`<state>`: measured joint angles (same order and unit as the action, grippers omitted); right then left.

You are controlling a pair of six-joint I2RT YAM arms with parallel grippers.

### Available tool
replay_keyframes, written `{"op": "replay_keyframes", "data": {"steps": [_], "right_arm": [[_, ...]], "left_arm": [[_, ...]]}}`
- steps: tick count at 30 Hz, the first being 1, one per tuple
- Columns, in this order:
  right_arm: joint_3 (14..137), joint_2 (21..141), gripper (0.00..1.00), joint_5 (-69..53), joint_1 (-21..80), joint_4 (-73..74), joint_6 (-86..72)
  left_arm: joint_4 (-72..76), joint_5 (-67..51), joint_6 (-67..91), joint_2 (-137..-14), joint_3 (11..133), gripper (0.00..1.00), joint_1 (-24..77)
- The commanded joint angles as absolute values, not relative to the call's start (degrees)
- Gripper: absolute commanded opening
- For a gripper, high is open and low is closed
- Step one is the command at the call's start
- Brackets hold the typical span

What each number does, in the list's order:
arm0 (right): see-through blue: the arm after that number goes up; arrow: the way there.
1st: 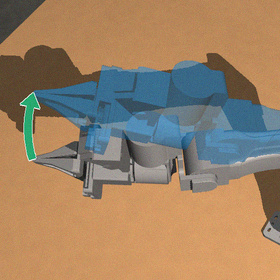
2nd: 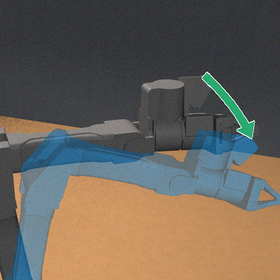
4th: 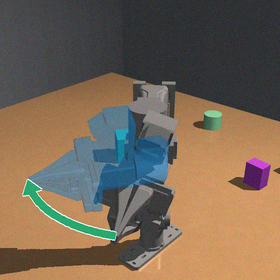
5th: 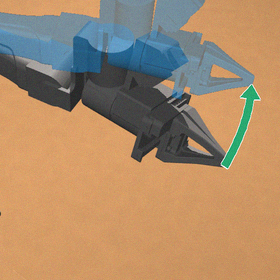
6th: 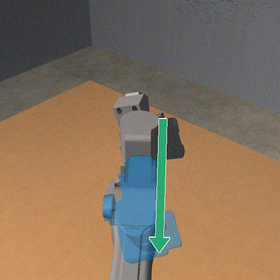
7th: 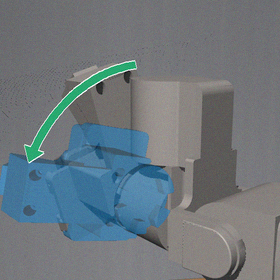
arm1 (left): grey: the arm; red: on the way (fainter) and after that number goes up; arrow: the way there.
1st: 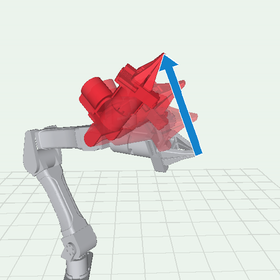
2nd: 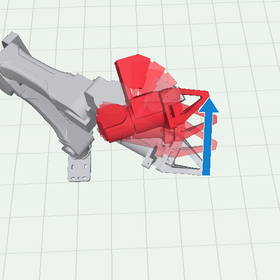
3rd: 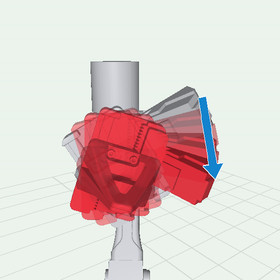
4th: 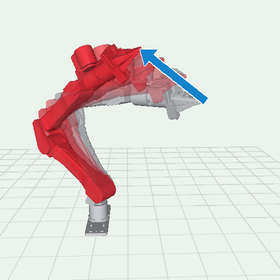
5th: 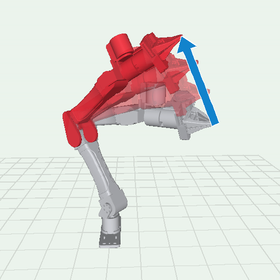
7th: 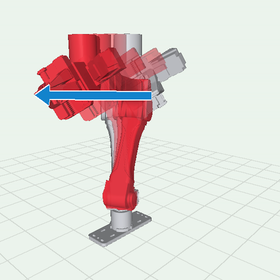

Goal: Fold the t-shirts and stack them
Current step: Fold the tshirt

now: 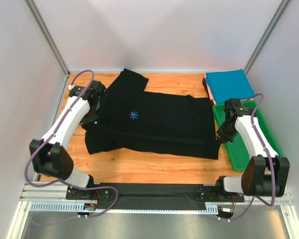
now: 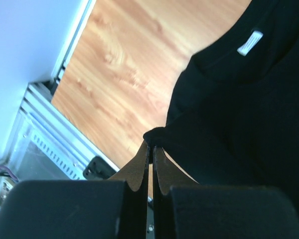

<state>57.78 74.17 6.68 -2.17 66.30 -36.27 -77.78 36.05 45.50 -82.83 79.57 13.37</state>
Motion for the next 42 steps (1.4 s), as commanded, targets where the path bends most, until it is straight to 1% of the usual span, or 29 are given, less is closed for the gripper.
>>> {"op": "replay_keyframes", "data": {"steps": [1, 4, 9, 17, 23, 25, 26, 29, 31, 32, 34, 36, 38, 39, 40, 42], "right_arm": [[60.91, 77.33, 0.0, 5.98, -2.46, 60.21, -35.68], [61.69, 80.05, 0.0, 3.87, -2.46, 56.35, -36.12], [63.01, 84.1, 0.0, 3.78, -2.46, 53.97, -35.95], [68.64, 93.68, 0.0, 5.53, -2.46, 53.17, -35.77], [70.13, 96.15, 0.02, 5.54, -2.46, 52.47, -37.08], [70.84, 97.29, 0.06, 5.19, -2.46, 52.56, -37.7], [71.71, 97.64, 0.07, 5.1, -2.46, 52.65, -38.05], [73.65, 98.09, 0.13, 5.27, -2.02, 54.49, -37.45], [76.54, 97.65, 0.17, 7.45, -1.41, 58.68, -36.83], [77.16, 97.12, 0.18, 7.91, -1.15, 60.1, -36.57], [76.12, 94.07, 0.23, 7.21, -0.88, 62.31, -36.91], [74.1, 91.42, 0.25, 6.24, -0.35, 62.49, -38.22], [70.06, 88.08, 0.25, 5.1, 1.65, 61.53, -38.93], [68.74, 87.46, 0.25, 4.75, 2.45, 61.18, -39.63], [66.82, 87.36, 0.25, 4.4, 2.9, 60.74, -39.81], [64.87, 87.01, 0.25, 3.78, 3.86, 58.46, -39.99]], "left_arm": [[-85.88, 41.66, 42.19, -88.83, 84.02, 0.0, 13.18], [-83.16, 40.44, 39.65, -93.41, 86.65, 0.0, 13.1], [-78.32, 37.1, 34.99, -99.31, 90.08, 0.0, 12.92], [-78.05, 34.28, 31.21, -110.03, 99.22, 0.0, 11.6], [-78.92, 32.96, 30.15, -115.22, 103.88, 0.0, 11.16], [-79.89, 32.44, 30.06, -117.06, 106.16, 0.03, 10.99], [-80.59, 30.95, 29.88, -117.77, 107.39, 0.1, 10.81], [-85.24, 29.45, 30.15, -120.75, 113.54, 0.35, 10.55], [-87.62, 26.91, 29.8, -121.46, 118.27, 0.43, 10.46], [-88.15, 25.76, 29.62, -121.2, 119.52, 0.45, 10.37], [-87.98, 23.65, 30.06, -119.1, 119.8, 0.53, 10.11], [-87.37, 22.94, 31.11, -115.34, 117.87, 0.54, 10.11], [-83.79, 22.5, 31.9, -111.9, 111.82, 0.53, 10.11], [-81.93, 21.98, 31.73, -108.06, 109.01, 0.53, 10.11], [-80.26, 21.1, 31.55, -106.28, 104.02, 0.53, 10.11], [-77.0, 16.98, 31.64, -102.42, 99.87, 0.52, 10.11]]}}
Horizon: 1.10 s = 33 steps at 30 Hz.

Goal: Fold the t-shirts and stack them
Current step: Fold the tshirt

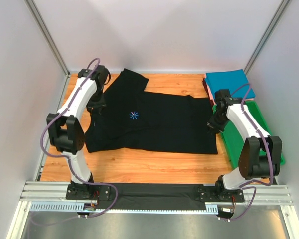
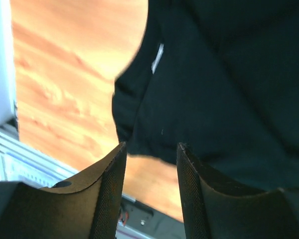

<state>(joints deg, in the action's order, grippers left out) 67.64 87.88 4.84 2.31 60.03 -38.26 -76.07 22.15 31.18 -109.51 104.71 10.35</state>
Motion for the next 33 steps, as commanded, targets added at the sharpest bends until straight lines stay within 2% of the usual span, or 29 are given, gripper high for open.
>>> {"op": "replay_keyframes", "data": {"steps": [1, 4, 9, 18, 27, 33], "right_arm": [[64.08, 86.92, 0.24, 2.74, 4.13, 57.4, -40.16], [61.35, 87.1, 0.24, 2.72, 5.71, 53.53, -41.04], [57.31, 92.18, 0.21, 1.93, 6.5, 47.83, -42.36], [54.67, 95.53, 0.21, 3.17, 8.79, 42.37, -43.07], [54.32, 98.7, 0.2, 8.26, 9.14, 41.75, -39.47], [52.21, 98.52, 0.19, 8.34, 9.4, 40.34, -38.41]], "left_arm": [[-76.21, 15.22, 32.08, -101.35, 95.93, 0.52, 10.02], [-73.4, 7.93, 34.36, -97.31, 87.3, 0.5, 9.93], [-70.57, 5.27, 39.71, -92.73, 75.35, 0.47, 8.53], [-67.33, 5.36, 45.79, -90.61, 66.54, 0.45, 6.95], [-66.97, 13.79, 45.09, -101.95, 68.29, 0.43, 4.05], [-70.48, 22.4, 45.44, -108.8, 74.17, 0.43, 1.67]]}}
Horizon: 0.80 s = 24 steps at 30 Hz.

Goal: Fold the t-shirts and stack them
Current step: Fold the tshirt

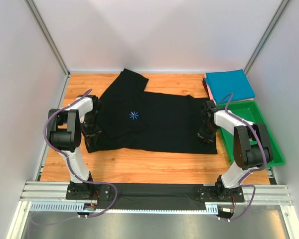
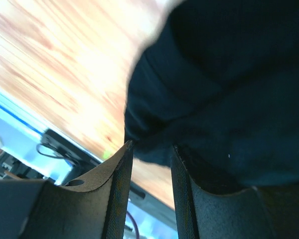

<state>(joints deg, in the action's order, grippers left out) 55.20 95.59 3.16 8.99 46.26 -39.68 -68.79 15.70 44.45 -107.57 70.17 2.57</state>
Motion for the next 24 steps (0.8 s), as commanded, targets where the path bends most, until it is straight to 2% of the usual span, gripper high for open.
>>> {"op": "replay_keyframes", "data": {"steps": [1, 13, 20, 24], "right_arm": [[52.29, 98.61, 0.19, 8.52, 9.49, 40.34, -38.15], [51.94, 97.65, 0.18, 11.6, 10.55, 42.89, -33.66], [49.93, 94.93, 0.15, 14.94, 11.87, 47.02, -34.19], [48.17, 92.82, 0.16, 15.3, 11.87, 46.94, -33.58]], "left_arm": [[-70.66, 23.2, 45.35, -109.94, 74.88, 0.43, 1.5], [-68.38, 31.2, 41.32, -117.68, 78.92, 0.45, 0.79], [-66.62, 29.88, 36.04, -120.41, 82.6, 0.47, 0.44], [-70.39, 29.88, 35.33, -117.79, 87.53, 0.48, -1.05]]}}
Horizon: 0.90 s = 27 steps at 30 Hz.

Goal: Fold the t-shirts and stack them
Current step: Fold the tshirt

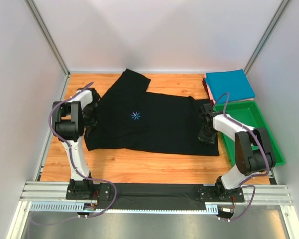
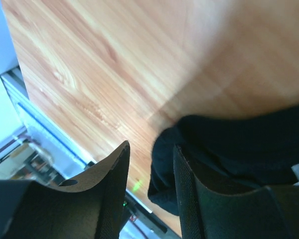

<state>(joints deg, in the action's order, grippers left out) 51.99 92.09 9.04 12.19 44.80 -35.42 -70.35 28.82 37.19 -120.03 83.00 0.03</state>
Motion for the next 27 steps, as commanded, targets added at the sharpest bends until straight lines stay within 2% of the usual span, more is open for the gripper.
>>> {"op": "replay_keyframes", "data": {"steps": [1, 6, 12, 19, 23, 27], "right_arm": [[48.08, 92.2, 0.16, 14.51, 11.95, 46.67, -33.23], [49.22, 86.94, 0.19, 8.36, 11.87, 46.84, -33.22], [50.97, 86.75, 0.2, 5.89, 12.04, 47.02, -33.05], [52.47, 86.84, 0.22, 5.27, 12.04, 47.28, -33.75], [51.51, 85.0, 0.22, 5.54, 12.04, 47.29, -35.07], [49.49, 83.24, 0.22, 5.19, 12.04, 46.06, -35.07]], "left_arm": [[-70.92, 29.53, 34.98, -116.56, 88.84, 0.48, -1.14], [-72.78, 22.45, 32.88, -105.07, 89.04, 0.5, -1.05], [-66.72, 10.04, 33.3, -91.87, 76.22, 0.49, -2.63], [-61.09, -3.16, 37.0, -88.68, 59.7, 0.46, -7.73], [-56.88, -7.29, 39.54, -87.54, 55.9, 0.48, -8.17], [-56.25, -5.98, 41.65, -88.94, 56.08, 0.48, -8.17]]}}
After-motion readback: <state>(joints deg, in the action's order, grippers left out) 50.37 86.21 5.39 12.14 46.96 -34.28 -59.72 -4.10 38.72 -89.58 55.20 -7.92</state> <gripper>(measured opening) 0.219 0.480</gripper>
